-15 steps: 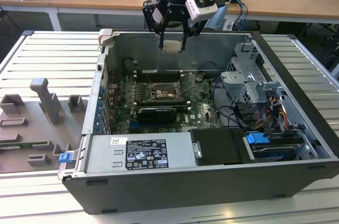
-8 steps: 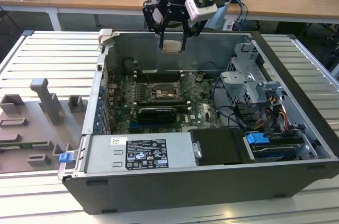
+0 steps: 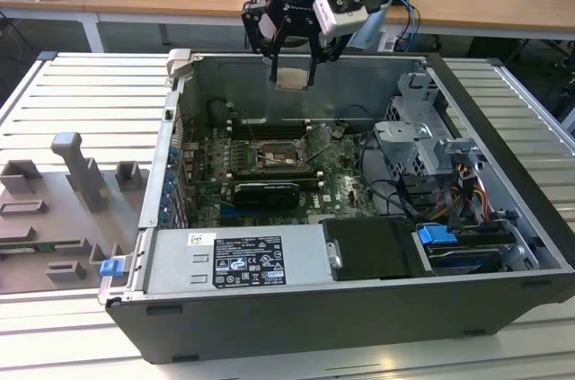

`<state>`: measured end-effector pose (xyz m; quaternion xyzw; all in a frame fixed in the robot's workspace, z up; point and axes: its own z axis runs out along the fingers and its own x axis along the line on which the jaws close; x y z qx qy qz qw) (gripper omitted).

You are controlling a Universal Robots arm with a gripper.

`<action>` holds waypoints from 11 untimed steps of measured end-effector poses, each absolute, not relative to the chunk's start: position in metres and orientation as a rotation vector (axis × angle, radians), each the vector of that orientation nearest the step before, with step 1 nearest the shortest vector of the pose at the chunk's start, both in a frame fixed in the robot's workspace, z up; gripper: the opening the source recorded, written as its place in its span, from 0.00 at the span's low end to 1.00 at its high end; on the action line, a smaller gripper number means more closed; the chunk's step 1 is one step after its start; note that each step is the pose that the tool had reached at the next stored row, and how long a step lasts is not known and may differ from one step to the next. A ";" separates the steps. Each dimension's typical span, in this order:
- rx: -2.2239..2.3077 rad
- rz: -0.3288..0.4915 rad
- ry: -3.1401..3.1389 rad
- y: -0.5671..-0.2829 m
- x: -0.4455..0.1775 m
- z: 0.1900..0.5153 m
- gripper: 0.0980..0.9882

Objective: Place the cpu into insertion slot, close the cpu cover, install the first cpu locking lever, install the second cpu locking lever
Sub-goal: 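Place the cpu into insertion slot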

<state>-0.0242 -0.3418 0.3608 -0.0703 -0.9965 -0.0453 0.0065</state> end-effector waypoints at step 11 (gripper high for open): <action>-0.247 -0.142 -3.116 -0.342 -0.024 0.361 0.50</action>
